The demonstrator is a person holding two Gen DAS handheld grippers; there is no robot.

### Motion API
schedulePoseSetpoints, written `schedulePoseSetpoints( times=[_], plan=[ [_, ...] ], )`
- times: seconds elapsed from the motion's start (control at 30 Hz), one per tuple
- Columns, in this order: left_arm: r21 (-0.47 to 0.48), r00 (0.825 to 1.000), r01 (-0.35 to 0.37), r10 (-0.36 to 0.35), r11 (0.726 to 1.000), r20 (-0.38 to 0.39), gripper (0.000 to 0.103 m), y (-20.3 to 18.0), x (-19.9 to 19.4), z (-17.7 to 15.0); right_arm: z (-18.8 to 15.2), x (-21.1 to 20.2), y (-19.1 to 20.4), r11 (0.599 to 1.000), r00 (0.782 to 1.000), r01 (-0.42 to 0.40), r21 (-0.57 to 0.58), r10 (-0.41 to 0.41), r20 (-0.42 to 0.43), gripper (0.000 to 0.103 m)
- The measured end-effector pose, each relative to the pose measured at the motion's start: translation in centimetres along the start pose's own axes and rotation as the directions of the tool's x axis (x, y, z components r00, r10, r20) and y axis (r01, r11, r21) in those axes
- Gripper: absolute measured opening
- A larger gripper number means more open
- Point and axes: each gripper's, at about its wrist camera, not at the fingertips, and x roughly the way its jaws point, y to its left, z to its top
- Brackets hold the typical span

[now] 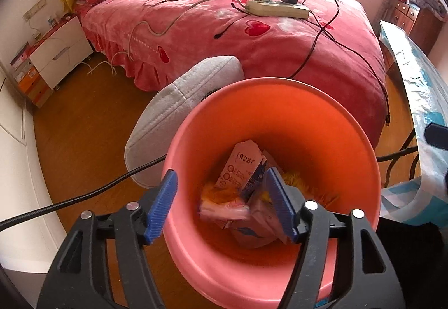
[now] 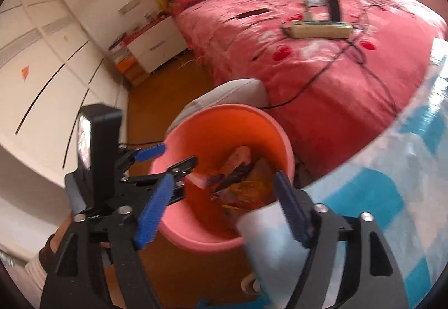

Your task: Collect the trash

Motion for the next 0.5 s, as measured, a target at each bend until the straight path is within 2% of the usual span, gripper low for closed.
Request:
schedulePoseSetpoints(
  times=[0.1,0.13,0.23,0.33,0.5],
  plan=[
    [0.022,1.0,-0.02,0.019,1.0,0.012,0.077,-0.6,-0.3,0.1,-0.6,-1.3,-0.8,0.999,0.998,0.047,0.007,-0.047,0.03,0.085],
    [0.033,0.999,-0.043,0.043,0.998,0.021,0.083,-0.8,-0.5,0.1,-0.8,-1.7,-1.0,0.998,0.997,0.065,0.008,-0.066,0.036,0.088],
    [0.082,0.993,-0.099,0.094,0.992,0.066,0.085,-1.7,-1.4,0.3,-1.5,-2.9,-1.8,0.995,0.994,0.094,0.009,-0.095,0.063,0.089],
    [0.085,0.993,-0.098,0.092,0.991,0.077,0.086,-2.0,-2.2,0.5,-2.1,-4.0,-2.4,0.99,0.987,0.139,0.013,-0.139,0.08,0.09],
    [0.079,0.992,-0.083,0.075,0.993,0.104,0.088,-2.9,-3.6,1.0,-3.2,-6.1,-3.5,0.988,0.983,0.144,0.054,-0.149,0.11,0.09]
  ],
)
